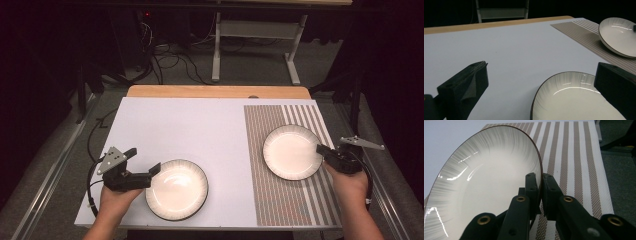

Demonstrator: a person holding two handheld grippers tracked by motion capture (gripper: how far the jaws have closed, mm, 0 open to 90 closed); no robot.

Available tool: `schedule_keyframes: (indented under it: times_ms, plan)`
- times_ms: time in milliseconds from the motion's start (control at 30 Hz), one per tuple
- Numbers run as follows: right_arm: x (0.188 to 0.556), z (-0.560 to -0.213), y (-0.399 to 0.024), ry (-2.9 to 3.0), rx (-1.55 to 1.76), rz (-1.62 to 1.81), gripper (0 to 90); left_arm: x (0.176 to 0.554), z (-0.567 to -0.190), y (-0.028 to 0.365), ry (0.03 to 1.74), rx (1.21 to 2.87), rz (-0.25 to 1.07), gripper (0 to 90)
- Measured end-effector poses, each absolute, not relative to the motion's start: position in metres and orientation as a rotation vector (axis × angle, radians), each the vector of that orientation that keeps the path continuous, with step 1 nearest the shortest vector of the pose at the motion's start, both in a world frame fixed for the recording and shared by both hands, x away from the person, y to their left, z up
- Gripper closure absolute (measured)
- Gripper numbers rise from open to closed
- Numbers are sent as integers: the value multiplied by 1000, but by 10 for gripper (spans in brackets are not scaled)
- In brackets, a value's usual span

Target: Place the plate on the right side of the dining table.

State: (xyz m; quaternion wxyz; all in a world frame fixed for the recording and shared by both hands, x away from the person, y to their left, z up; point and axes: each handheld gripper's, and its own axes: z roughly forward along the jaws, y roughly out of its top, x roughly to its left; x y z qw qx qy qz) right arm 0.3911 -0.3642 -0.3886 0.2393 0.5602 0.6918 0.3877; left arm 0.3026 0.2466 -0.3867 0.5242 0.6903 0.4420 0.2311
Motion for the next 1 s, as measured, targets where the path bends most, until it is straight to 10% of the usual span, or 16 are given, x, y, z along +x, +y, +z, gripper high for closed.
schedule_keyframes:
  times_ms: [1000]
  plan:
    - [406,-415,-370,1905,1636,1000,785,300,-389,247,1047,1657,554,0]
